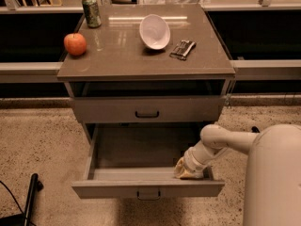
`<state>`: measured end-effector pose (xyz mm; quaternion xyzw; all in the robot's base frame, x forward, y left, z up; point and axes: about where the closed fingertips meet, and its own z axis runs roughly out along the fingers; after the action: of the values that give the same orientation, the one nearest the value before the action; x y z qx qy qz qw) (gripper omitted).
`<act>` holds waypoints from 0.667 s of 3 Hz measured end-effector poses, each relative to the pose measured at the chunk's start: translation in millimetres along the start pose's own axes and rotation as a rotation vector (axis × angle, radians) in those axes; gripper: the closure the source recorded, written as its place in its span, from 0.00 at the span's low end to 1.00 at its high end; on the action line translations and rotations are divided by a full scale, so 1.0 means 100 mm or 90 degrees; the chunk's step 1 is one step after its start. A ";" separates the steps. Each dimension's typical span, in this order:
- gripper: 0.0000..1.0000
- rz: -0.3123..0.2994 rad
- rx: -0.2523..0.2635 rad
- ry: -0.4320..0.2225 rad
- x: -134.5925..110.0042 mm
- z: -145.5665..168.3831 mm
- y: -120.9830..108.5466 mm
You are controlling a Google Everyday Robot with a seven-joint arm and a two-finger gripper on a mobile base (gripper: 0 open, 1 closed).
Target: Open middle drawer
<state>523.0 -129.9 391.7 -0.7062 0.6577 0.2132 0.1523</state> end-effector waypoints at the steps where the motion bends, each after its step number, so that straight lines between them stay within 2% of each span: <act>1: 0.78 0.004 -0.027 -0.019 -0.18 -0.18 0.26; 2: 0.78 0.003 -0.030 -0.024 -0.20 -0.22 0.30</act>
Offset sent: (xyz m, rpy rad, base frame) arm -0.0301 0.0012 0.0417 0.0289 0.0395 0.0116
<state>494.7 -126.3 423.1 -0.7037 0.6514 0.2424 0.1472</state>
